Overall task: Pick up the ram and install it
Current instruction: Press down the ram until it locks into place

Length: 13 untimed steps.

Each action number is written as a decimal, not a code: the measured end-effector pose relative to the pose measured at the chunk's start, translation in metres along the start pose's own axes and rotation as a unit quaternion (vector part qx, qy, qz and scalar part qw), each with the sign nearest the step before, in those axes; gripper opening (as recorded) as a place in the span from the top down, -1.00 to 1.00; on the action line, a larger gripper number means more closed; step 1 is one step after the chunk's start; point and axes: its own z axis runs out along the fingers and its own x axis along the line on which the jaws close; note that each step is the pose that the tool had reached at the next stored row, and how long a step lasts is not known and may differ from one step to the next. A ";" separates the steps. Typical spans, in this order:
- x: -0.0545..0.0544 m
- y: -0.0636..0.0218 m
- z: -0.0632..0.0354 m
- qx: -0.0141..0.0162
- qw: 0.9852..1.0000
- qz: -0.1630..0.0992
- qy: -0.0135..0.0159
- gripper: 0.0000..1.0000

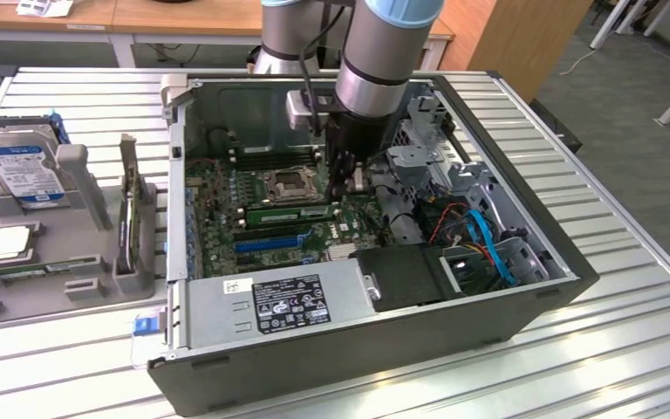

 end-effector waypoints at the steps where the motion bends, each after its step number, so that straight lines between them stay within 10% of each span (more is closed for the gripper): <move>1: 0.000 0.0001 -0.0011 0.000 1.000 0.000 0.000 0.80; 13: 0.000 0.0003 -0.0062 0.000 1.000 0.000 0.000 0.80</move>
